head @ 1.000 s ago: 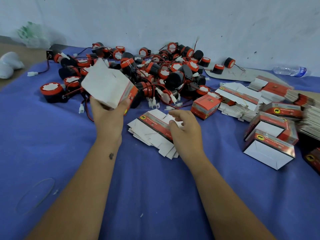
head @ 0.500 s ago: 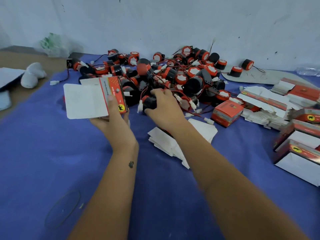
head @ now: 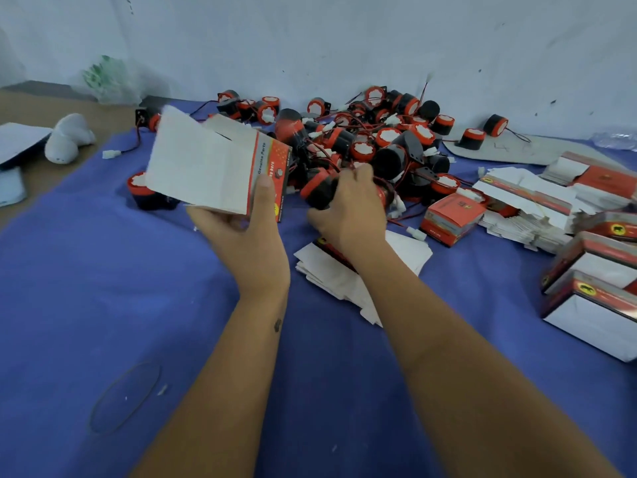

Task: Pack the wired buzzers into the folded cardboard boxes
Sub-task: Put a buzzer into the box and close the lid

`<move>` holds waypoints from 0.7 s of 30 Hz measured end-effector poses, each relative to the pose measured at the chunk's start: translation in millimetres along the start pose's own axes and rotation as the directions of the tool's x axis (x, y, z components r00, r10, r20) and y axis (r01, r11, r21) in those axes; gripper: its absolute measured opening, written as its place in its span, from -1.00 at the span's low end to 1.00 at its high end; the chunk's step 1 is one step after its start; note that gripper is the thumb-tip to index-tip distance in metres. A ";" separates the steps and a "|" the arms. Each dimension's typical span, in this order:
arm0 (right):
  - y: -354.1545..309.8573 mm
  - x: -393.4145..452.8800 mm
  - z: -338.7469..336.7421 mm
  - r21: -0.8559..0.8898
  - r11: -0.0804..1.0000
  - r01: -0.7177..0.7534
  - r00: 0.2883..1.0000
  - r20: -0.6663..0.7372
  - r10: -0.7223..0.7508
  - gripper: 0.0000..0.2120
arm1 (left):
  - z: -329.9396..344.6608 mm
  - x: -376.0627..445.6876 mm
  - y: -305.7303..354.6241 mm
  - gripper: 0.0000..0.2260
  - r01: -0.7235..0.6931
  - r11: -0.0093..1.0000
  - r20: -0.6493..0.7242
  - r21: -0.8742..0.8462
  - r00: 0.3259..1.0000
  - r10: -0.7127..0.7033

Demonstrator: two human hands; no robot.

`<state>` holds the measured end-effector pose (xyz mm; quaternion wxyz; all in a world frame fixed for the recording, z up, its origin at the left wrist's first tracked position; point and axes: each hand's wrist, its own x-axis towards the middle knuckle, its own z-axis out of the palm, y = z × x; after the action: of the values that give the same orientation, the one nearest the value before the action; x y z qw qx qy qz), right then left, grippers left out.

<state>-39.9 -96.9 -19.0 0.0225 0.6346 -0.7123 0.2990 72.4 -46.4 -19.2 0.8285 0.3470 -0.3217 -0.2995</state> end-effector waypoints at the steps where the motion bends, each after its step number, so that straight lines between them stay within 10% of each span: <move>1: 7.1 -6.8 -6.2 0.112 0.993 -0.045 0.993 -0.102 0.057 -0.49 | 0.3 -2.2 1.4 -0.63 -0.054 0.999 0.020 0.003 0.998 0.054; 5: 34.7 -45.4 -32.8 0.544 0.837 -0.057 0.820 -0.453 0.351 -0.42 | 4.0 -19.3 -3.4 -0.57 -0.161 0.972 0.354 0.170 0.931 0.092; 11: 41.8 -82.4 -52.3 0.571 0.821 -0.016 0.619 -0.639 0.456 -0.43 | 1.8 -32.2 -25.6 -0.34 -0.187 0.710 0.644 0.679 0.616 -0.453; 21: 32.2 -91.5 -37.0 -0.027 0.978 0.206 0.847 -0.496 -0.192 -0.45 | -0.2 -25.9 -26.1 -0.64 -0.161 0.747 0.660 0.645 0.610 -0.438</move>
<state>-64.6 1.9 -39.2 0.2266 0.6073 -0.6087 0.4576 49.5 -42.9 -47.7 0.4018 0.4707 -0.6998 -0.3567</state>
